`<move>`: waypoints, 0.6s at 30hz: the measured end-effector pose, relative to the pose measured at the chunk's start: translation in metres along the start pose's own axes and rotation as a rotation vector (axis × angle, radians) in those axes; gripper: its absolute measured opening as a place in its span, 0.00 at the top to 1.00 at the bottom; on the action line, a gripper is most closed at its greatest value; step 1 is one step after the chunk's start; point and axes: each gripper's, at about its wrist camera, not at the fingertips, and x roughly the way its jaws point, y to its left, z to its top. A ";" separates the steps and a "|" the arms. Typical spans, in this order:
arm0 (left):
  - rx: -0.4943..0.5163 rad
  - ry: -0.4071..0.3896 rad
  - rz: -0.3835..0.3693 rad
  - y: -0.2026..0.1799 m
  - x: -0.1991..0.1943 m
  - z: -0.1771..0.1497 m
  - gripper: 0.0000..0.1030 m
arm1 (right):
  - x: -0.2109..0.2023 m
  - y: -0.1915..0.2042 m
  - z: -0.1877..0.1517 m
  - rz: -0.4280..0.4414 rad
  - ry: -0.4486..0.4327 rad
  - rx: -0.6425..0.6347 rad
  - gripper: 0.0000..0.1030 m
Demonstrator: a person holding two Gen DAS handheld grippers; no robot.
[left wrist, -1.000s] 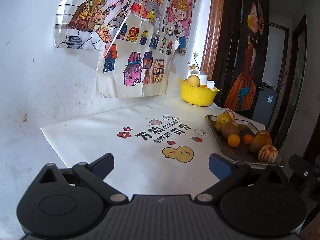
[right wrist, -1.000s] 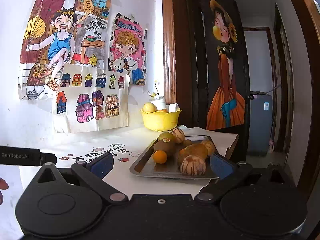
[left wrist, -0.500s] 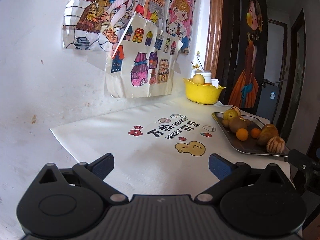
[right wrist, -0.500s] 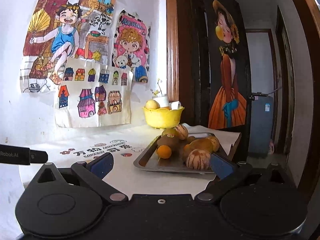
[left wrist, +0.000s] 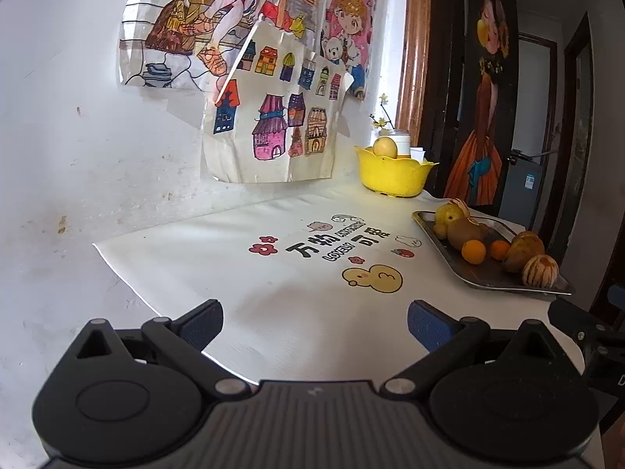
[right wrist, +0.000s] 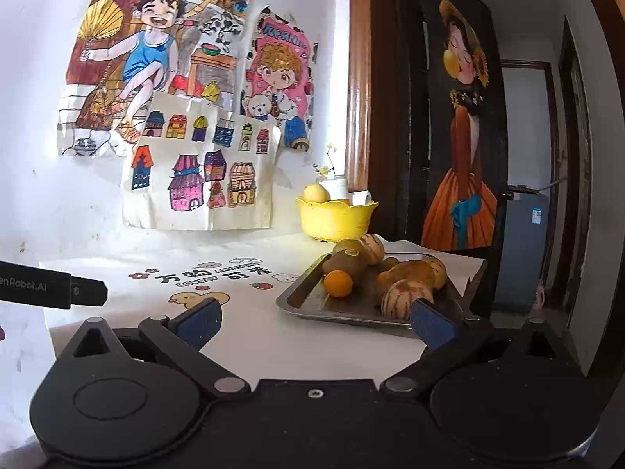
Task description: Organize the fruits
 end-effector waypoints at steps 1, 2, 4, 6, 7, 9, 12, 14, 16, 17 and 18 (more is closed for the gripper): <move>0.002 0.001 0.000 0.000 0.000 0.000 0.00 | 0.000 0.001 0.000 0.004 0.000 -0.003 0.00; 0.003 0.003 0.001 0.000 0.000 -0.001 0.00 | 0.000 0.001 -0.001 0.006 0.000 -0.006 0.01; 0.003 0.007 0.003 0.000 0.001 -0.002 0.00 | 0.000 0.003 -0.001 0.009 0.004 -0.010 0.00; 0.005 0.013 0.005 0.001 0.001 -0.003 0.00 | 0.000 0.003 -0.002 0.012 0.009 -0.012 0.00; 0.005 0.015 0.007 0.001 0.002 -0.003 0.00 | 0.000 0.003 -0.002 0.012 0.012 -0.011 0.00; 0.003 0.015 0.015 0.003 0.002 -0.004 0.00 | 0.001 0.003 -0.003 0.012 0.018 -0.009 0.00; -0.001 0.021 0.021 0.005 0.002 -0.004 0.00 | 0.003 0.003 -0.003 0.007 0.027 -0.005 0.00; 0.001 0.020 0.025 0.006 0.001 -0.004 0.00 | 0.003 0.003 -0.004 0.007 0.032 -0.007 0.00; 0.004 0.020 0.030 0.007 0.001 -0.004 0.00 | 0.003 0.003 -0.004 0.010 0.036 -0.009 0.00; 0.006 0.019 0.033 0.007 0.001 -0.004 0.00 | 0.003 0.004 -0.004 0.011 0.037 -0.011 0.00; 0.007 0.019 0.034 0.008 0.001 -0.005 0.00 | 0.003 0.004 -0.005 0.013 0.039 -0.013 0.00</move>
